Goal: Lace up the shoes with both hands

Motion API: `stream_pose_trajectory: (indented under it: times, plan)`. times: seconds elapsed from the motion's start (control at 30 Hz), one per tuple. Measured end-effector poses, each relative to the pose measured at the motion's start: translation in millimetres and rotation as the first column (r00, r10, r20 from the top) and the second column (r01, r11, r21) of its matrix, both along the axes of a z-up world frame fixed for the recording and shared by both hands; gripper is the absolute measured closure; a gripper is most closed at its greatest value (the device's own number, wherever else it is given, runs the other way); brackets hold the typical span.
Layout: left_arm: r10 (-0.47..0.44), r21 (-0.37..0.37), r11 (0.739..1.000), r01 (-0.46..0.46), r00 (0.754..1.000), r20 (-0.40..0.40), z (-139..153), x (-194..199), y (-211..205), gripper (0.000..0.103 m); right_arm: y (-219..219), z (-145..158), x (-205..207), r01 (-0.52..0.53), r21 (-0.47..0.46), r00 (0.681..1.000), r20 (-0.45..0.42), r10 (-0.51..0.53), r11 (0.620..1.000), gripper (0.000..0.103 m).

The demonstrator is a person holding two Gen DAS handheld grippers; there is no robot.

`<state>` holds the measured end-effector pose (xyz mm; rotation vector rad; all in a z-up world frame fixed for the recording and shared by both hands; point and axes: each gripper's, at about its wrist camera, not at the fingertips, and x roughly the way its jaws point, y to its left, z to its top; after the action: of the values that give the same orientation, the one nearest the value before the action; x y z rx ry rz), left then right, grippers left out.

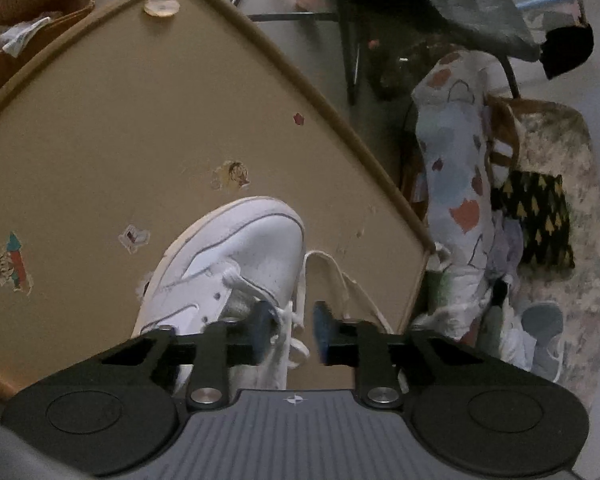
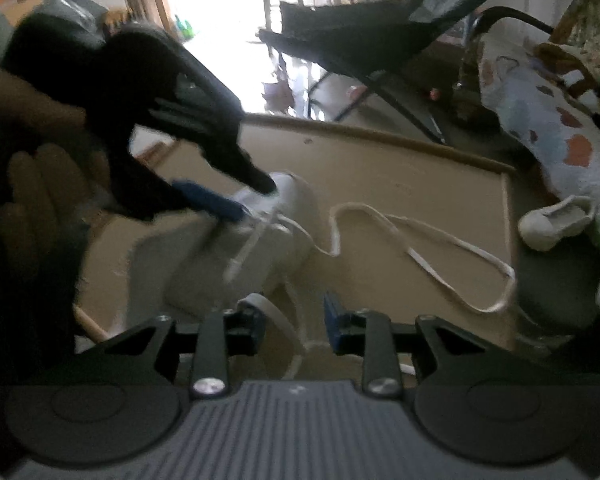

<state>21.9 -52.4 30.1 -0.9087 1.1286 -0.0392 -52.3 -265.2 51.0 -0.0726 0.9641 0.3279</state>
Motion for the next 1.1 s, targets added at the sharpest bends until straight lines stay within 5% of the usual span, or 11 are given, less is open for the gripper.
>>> stream_pose_trajectory:
  times: [0.13,0.27,0.5,0.6,0.7,0.83,1.1]
  plan:
    - [0.005,0.063,0.998,-0.007,1.0,0.026,-1.6,-8.4,0.3,0.1,4.0,-8.9,-0.5,-0.064,-0.169,0.998,-0.038,0.058,0.984,0.071]
    - [-0.04,0.108,0.994,0.034,0.998,0.057,6.1,-16.0,5.2,0.101,3.8,-12.7,-2.3,-0.16,-0.342,0.986,-0.091,0.136,0.926,0.07]
    - [-0.129,0.152,0.982,0.114,0.987,0.092,8.8,-26.6,16.1,0.103,-19.2,5.5,-0.2,-0.178,-0.457,0.984,-0.113,0.141,0.871,0.07]
    - [-0.107,0.112,0.989,0.097,0.99,0.089,7.5,-28.3,21.5,0.103,-26.1,14.7,0.9,-0.17,-0.445,0.985,-0.103,0.138,0.879,0.07]
    - [0.001,-0.039,0.999,0.003,0.995,0.098,3.3,-35.3,31.9,0.098,-26.9,19.5,2.4,-0.167,-0.402,0.985,-0.098,0.139,0.9,0.069]
    - [0.106,-0.188,0.977,-0.096,0.994,0.039,-8.6,-30.0,38.4,0.089,-19.5,14.4,4.2,-0.136,-0.355,0.99,-0.089,0.112,0.925,0.063]
    - [0.195,-0.164,0.966,-0.2,0.98,-0.042,-16.5,-15.6,35.6,0.086,-7.9,0.9,3.5,-0.066,-0.26,0.994,-0.103,0.04,0.963,0.06]
